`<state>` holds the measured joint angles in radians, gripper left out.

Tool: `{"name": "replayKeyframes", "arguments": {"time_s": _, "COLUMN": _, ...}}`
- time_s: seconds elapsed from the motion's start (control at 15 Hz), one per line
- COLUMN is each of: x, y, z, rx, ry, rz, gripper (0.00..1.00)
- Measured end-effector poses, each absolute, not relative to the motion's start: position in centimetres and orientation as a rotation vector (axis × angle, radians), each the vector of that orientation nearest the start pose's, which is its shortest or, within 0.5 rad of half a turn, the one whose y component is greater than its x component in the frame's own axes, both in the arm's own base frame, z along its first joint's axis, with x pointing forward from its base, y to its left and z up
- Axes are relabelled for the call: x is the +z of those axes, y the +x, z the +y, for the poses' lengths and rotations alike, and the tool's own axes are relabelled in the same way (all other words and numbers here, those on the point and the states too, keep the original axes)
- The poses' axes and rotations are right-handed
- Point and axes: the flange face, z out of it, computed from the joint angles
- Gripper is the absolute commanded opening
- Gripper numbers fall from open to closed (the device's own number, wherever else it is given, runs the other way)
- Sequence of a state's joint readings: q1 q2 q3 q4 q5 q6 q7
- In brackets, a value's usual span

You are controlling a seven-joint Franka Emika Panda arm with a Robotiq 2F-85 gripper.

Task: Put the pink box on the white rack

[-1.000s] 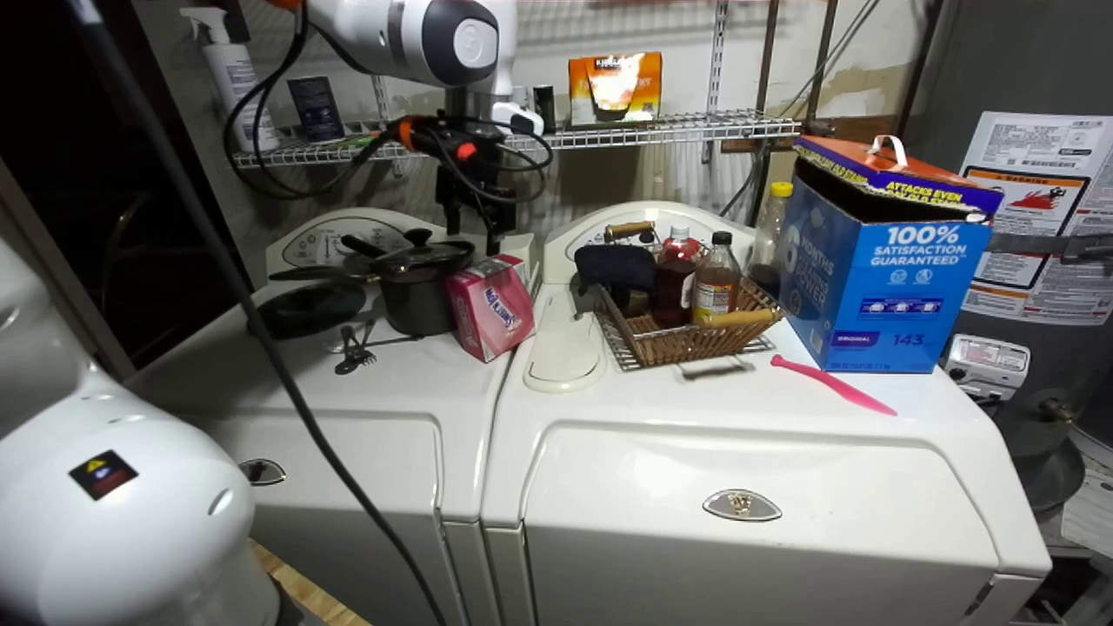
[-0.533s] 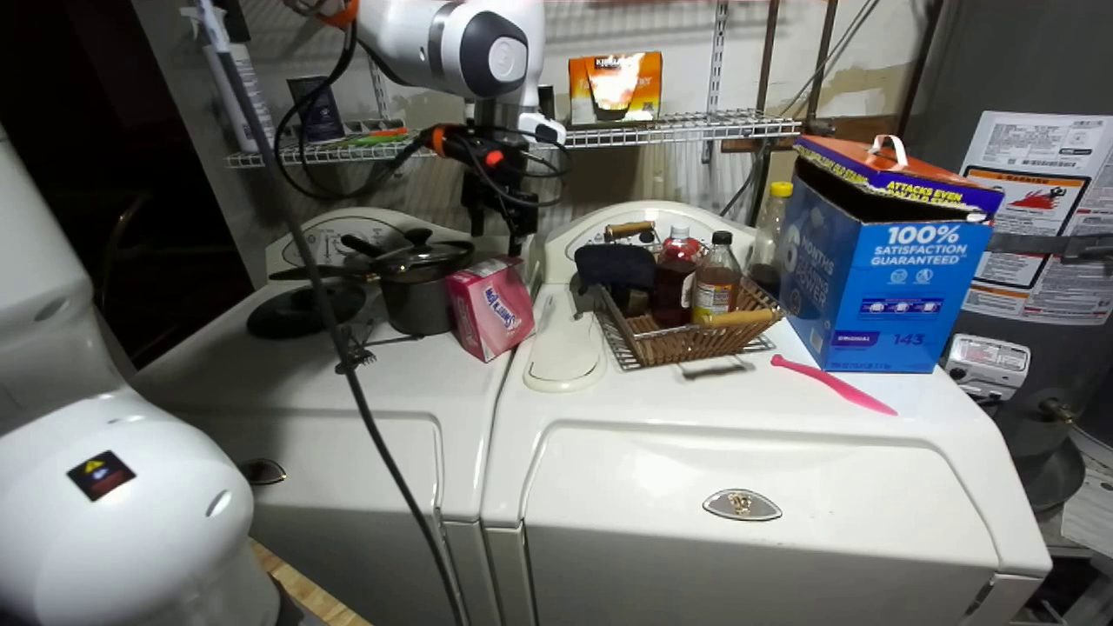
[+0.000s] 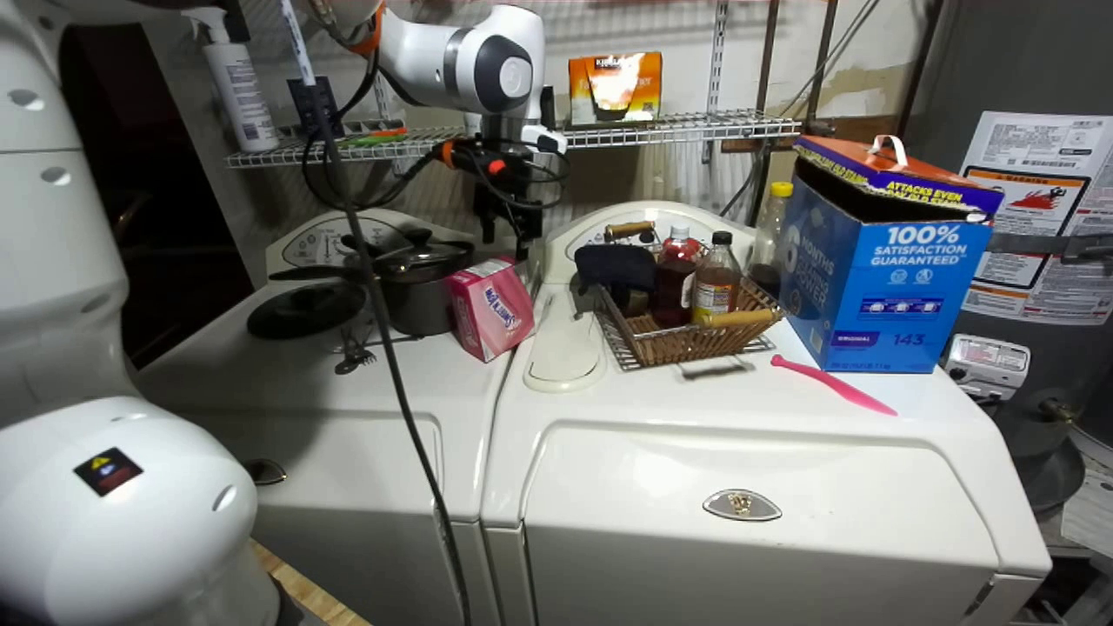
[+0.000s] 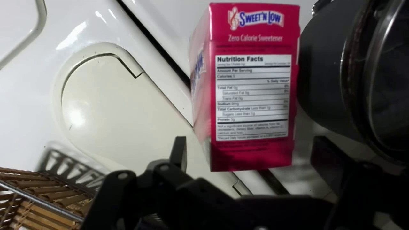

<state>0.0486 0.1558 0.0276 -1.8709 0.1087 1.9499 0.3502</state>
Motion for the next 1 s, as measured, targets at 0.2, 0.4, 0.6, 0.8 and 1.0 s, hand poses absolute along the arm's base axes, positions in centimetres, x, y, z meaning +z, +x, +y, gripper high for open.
{"name": "replayKeyframes", "arguments": {"time_s": 0.2, "x": 41.6, "y": 59.7, "z": 6.5, "rx": 0.152, "ry": -3.053, "rz": 0.5, "gripper": 1.0}}
{"name": "replayKeyframes", "arguments": {"time_s": 0.4, "x": 40.8, "y": 60.2, "z": 7.2, "rx": 0.153, "ry": -3.091, "rz": 0.514, "gripper": 1.0}}
{"name": "replayKeyframes", "arguments": {"time_s": 0.6, "x": 40.0, "y": 60.6, "z": 7.5, "rx": 0.155, "ry": -3.121, "rz": 0.522, "gripper": 1.0}}
{"name": "replayKeyframes", "arguments": {"time_s": 0.8, "x": 39.5, "y": 60.9, "z": 7.6, "rx": 0.157, "ry": -3.14, "rz": 0.535, "gripper": 0.99}}
{"name": "replayKeyframes", "arguments": {"time_s": 1.0, "x": 38.6, "y": 61.1, "z": 7.6, "rx": 0.172, "ry": -3.155, "rz": 0.542, "gripper": 0.71}}
